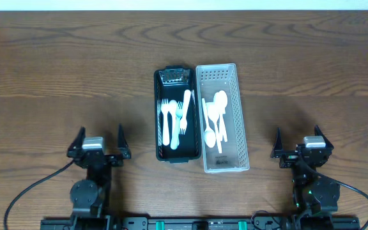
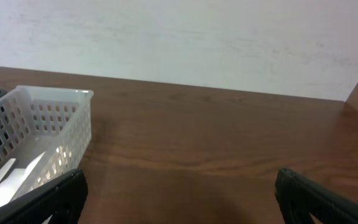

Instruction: Pack container

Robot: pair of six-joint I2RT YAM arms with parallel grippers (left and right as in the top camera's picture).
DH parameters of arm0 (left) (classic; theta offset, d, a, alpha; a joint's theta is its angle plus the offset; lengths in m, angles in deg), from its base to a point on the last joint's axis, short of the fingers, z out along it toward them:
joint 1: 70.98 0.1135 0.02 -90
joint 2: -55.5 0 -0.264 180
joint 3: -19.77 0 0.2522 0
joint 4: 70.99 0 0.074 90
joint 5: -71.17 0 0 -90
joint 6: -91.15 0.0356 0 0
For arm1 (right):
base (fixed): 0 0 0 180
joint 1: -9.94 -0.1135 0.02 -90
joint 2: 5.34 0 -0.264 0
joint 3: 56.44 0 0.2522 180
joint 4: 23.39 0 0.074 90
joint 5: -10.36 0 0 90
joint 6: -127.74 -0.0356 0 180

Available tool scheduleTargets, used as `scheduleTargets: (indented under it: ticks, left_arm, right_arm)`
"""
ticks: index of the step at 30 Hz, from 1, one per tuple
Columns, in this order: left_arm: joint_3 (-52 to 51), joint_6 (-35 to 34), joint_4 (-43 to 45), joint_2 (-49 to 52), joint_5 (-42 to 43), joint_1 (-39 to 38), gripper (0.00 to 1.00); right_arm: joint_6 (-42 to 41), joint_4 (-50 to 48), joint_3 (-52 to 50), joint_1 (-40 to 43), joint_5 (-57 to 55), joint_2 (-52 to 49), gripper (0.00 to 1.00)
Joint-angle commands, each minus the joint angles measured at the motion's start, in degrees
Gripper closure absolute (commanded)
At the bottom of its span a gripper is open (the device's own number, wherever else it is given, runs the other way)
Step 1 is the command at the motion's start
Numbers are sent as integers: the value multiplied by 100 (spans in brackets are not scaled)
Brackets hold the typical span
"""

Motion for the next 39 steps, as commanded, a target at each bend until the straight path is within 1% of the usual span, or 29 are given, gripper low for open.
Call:
scheduleTargets:
  ticks: [1, 2, 39]
  left_arm:
    - [-11, 33, -354, -48, 216, -37, 2]
    - [-11, 33, -560, -48, 310, -35, 2]
    - [-11, -11, -518, -24, 363, -35, 2]
  right_arm:
    - [-28, 26, -9, -42, 37, 37, 1]
    - [-28, 26, -9, -42, 37, 37, 1]
    - [-28, 26, -9, -42, 37, 37, 1]
